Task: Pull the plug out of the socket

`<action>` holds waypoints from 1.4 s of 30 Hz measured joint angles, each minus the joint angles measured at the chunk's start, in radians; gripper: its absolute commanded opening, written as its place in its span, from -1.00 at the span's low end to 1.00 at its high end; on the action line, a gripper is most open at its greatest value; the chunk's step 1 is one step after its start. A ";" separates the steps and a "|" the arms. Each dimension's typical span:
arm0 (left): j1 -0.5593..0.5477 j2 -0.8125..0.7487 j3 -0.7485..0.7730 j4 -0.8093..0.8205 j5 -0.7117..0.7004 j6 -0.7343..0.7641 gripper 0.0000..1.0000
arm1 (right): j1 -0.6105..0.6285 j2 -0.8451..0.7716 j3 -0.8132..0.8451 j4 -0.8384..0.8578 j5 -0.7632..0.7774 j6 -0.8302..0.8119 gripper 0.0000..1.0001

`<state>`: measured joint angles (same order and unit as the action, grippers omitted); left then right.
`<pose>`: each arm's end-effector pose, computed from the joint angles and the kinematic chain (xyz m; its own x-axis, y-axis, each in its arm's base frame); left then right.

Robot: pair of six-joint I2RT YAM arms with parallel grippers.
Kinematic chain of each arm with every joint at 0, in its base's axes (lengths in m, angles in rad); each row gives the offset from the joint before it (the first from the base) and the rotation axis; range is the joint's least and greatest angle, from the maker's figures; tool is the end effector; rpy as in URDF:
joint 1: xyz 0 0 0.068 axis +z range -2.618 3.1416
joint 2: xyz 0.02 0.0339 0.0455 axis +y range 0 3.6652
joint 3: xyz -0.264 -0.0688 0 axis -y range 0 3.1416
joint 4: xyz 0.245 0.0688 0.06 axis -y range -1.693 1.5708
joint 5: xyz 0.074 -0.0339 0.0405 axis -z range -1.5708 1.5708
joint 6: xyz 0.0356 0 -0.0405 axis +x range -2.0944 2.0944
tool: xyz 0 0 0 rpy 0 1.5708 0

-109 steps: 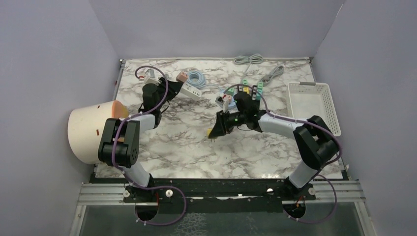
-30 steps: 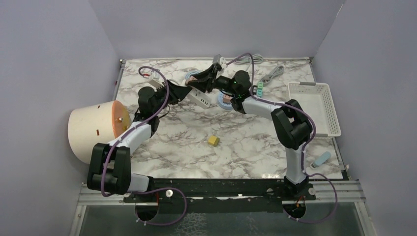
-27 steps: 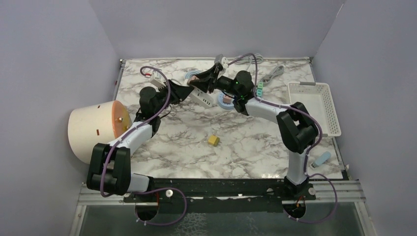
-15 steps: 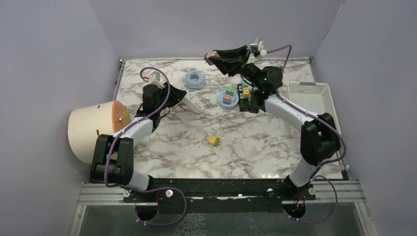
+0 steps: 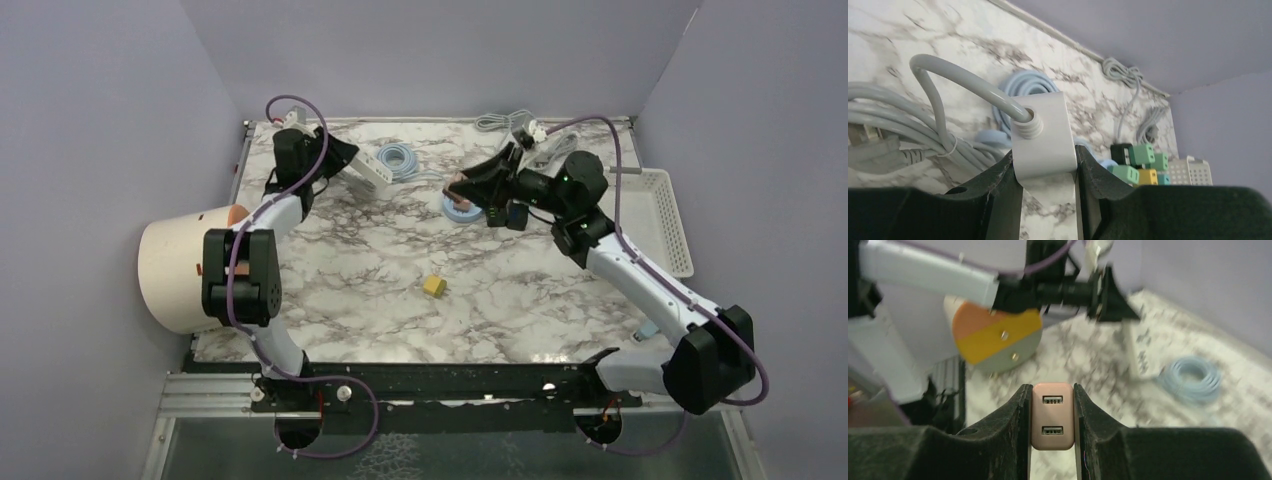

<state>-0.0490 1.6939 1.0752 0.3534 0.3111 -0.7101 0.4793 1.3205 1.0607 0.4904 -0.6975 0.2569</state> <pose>0.3899 -0.0300 0.2540 -0.4213 -0.6007 -0.6794 0.0884 0.7184 -0.6900 0.2604 0.1611 0.3875 -0.0346 0.2015 -0.9789 -0.9300 0.3521 0.1054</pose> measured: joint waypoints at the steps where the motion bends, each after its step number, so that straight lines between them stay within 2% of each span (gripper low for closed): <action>1: 0.021 0.026 0.027 0.001 0.007 -0.001 -1.00 | -0.002 -0.034 -0.050 -0.037 -0.016 0.006 -0.98; 7: 0.146 0.216 0.217 -0.039 0.034 -0.004 -1.00 | -0.003 -0.167 -0.321 -0.306 -0.075 0.037 -0.98; 11: 0.171 0.333 0.376 -0.058 0.056 -0.019 -1.00 | -0.003 -0.182 -0.363 -0.500 -0.074 -0.001 -0.98; 15: 0.179 0.444 0.518 -0.058 0.069 -0.045 -1.00 | -0.003 -0.023 -0.315 -0.609 -0.105 -0.056 -0.98; 18: 0.183 0.530 0.621 -0.064 0.067 -0.057 -1.00 | -0.003 0.103 -0.314 -0.617 -0.142 -0.063 -0.98; 22: 0.201 0.620 0.731 -0.099 0.053 -0.059 -0.95 | -0.003 0.186 -0.330 -0.612 -0.185 -0.058 -0.96; 25: 0.225 0.661 0.780 -0.124 0.043 -0.065 -0.95 | -0.003 0.245 -0.325 -0.609 -0.211 -0.070 -0.89; 27: 0.240 0.669 0.787 -0.129 0.039 -0.069 -0.91 | -0.003 0.278 -0.325 -0.608 -0.218 -0.076 -0.76; 28: 0.247 0.669 0.789 -0.133 0.036 -0.069 -0.86 | -0.003 0.293 -0.325 -0.604 -0.219 -0.076 -0.67; 29: 0.254 0.670 0.790 -0.136 0.034 -0.069 -0.77 | -0.003 0.305 -0.325 -0.603 -0.219 -0.078 -0.38; 30: 0.259 0.670 0.792 -0.139 0.031 -0.067 -0.68 | -0.003 0.312 -0.324 -0.603 -0.219 -0.081 0.31; 31: 0.264 0.670 0.793 -0.142 0.028 -0.063 -0.60 | -0.003 0.322 -0.318 -0.606 -0.219 -0.087 0.83; 32: 0.268 0.670 0.793 -0.145 0.024 -0.058 -0.55 | -0.003 0.330 -0.309 -0.610 -0.217 -0.093 0.98; 35: 0.275 0.670 0.793 -0.150 0.018 -0.047 -0.46 | -0.003 0.337 -0.257 -0.632 -0.197 -0.121 1.00; 37: 0.277 0.670 0.793 -0.154 0.017 -0.043 -0.23 | -0.003 0.337 -0.196 -0.661 -0.163 -0.138 1.00; 40: 0.279 0.670 0.793 -0.160 0.018 -0.032 0.72 | -0.003 0.323 -0.081 -0.684 -0.050 -0.146 1.00; 41: 0.281 0.670 0.793 -0.166 0.018 -0.023 0.94 | -0.003 0.311 -0.052 -0.682 -0.006 -0.146 1.00; 42: 0.285 0.670 0.793 -0.173 0.018 -0.011 0.97 | -0.003 0.293 -0.029 -0.673 0.045 -0.146 1.00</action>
<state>0.2359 2.3638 1.8683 0.1802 0.3294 -0.7216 0.4759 1.6138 1.0317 -0.1825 -0.6529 0.1108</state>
